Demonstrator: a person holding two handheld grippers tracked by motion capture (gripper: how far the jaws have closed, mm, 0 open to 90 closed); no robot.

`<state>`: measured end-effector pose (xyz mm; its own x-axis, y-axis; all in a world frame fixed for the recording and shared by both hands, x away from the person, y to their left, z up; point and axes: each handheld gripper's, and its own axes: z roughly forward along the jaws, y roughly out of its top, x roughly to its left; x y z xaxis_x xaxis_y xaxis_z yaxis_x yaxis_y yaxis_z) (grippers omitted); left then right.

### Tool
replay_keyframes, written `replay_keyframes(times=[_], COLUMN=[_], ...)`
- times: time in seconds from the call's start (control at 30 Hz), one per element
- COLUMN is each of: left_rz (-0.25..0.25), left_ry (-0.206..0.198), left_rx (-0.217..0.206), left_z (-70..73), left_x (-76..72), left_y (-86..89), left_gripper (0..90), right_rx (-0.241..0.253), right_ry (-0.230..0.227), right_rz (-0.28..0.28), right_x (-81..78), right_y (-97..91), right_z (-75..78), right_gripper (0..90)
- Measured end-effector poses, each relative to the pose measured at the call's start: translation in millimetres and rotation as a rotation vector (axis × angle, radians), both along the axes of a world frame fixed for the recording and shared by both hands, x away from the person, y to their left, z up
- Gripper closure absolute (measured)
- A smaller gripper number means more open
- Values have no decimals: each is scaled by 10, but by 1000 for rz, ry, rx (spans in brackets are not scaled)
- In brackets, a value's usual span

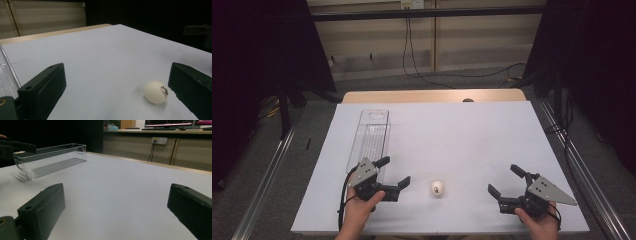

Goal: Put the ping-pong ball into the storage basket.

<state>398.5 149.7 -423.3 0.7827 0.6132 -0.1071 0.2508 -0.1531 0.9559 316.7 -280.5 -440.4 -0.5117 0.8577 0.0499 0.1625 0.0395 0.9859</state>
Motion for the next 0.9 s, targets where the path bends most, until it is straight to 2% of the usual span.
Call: replay_keyframes(times=[0.07, 0.53, 0.8, 0.83, 0.9], left_rz=[4, -18, -40, -36, -42], left_ry=[2, 5, 3, 9, 10], left_rx=[-14, 0, 32, 23, 31], left_z=[-2, -22, -35, -38, -41], left_x=[-2, 1, -3, -9, -13], left_y=[-16, -102, -136, -148, -153], left_gripper=[17, 17, 17, 16, 17], right_rx=[-1, -5, -3, -2, -2], right_ry=[4, -4, -2, -2, -2], right_rz=[1, 2, 0, 1, 0], right_x=[-3, 2, 4, 5, 5], right_y=[1, -7, 1, 3, 4], right_z=[-1, 0, 0, 0, 1], right_gripper=[10, 10, 10, 10, 10])
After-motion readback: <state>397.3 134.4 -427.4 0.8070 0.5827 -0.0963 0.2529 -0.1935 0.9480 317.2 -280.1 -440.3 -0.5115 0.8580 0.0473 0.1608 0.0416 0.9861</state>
